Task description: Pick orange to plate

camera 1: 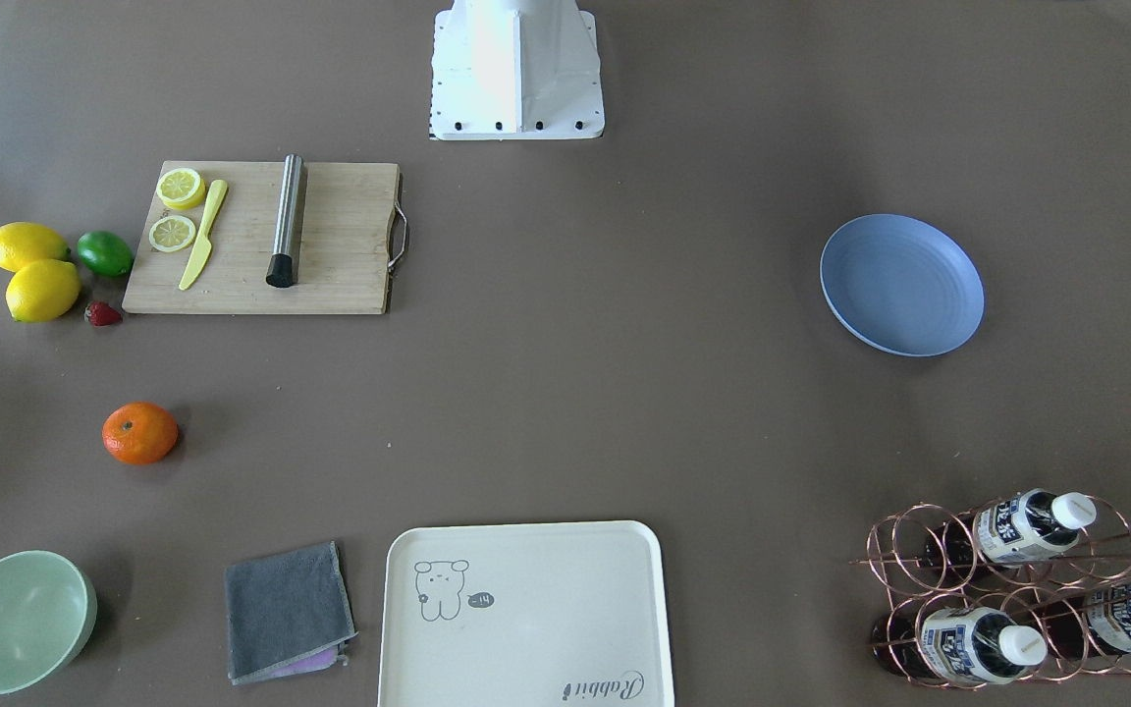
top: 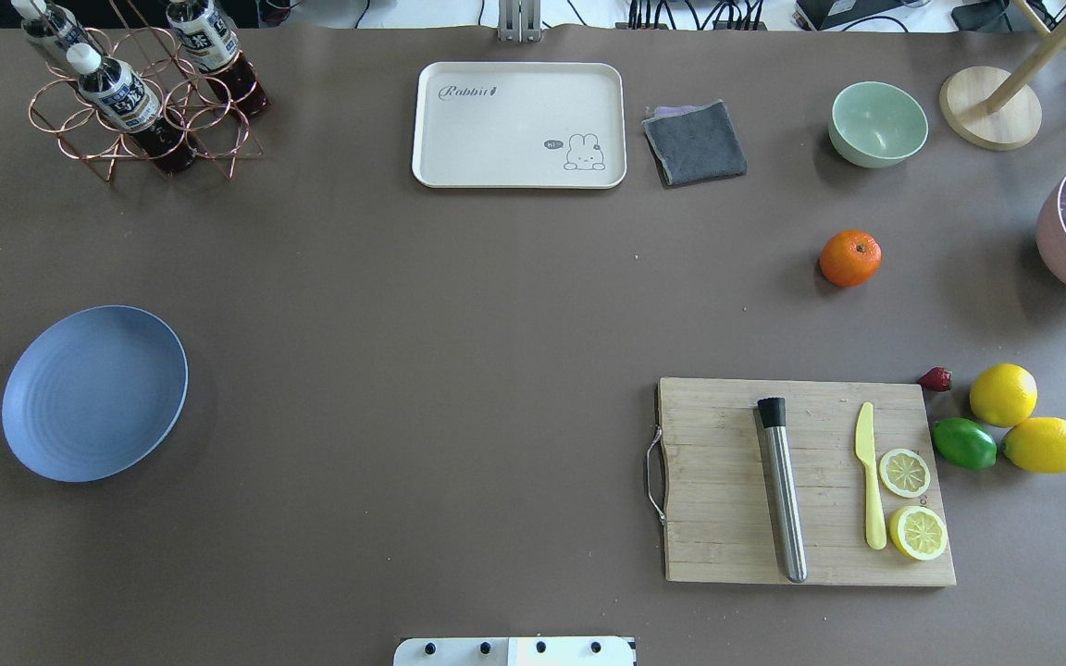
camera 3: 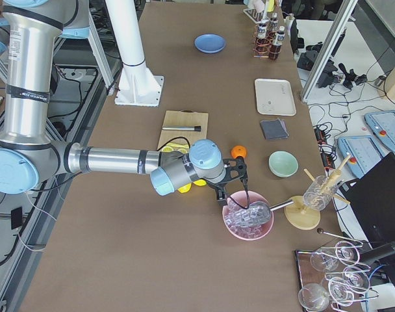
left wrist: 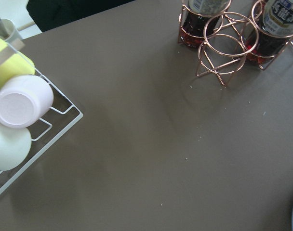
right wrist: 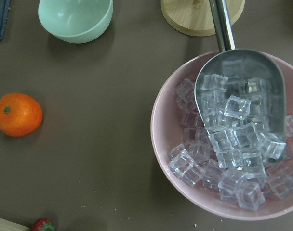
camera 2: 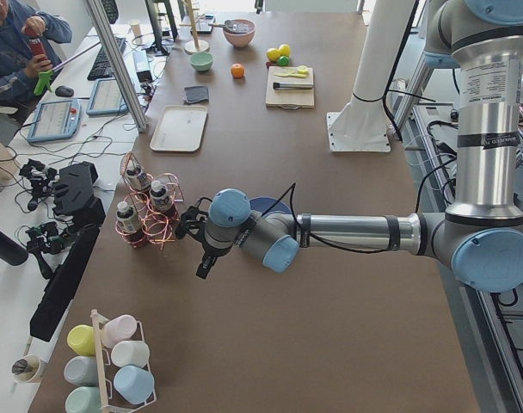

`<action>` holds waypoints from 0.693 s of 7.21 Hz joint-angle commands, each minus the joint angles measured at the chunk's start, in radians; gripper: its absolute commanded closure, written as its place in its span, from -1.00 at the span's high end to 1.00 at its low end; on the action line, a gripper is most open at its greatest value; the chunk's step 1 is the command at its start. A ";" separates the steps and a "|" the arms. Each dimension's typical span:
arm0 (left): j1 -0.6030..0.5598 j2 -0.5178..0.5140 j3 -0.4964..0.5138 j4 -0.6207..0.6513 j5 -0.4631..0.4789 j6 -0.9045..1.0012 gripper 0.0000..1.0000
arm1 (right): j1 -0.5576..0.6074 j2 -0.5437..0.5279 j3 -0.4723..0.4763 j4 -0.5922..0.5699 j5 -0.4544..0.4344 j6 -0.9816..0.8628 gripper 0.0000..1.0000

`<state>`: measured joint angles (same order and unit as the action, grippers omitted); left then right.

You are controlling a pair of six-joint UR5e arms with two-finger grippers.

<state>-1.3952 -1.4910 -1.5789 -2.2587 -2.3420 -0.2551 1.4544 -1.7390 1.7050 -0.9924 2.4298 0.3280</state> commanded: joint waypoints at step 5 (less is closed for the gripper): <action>0.355 0.026 0.175 -0.557 0.087 -0.600 0.96 | -0.058 -0.030 0.004 0.072 -0.031 0.079 1.00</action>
<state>-1.0940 -1.4624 -1.4070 -2.7782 -2.2909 -0.7931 1.3966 -1.7648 1.7083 -0.9220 2.3998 0.4073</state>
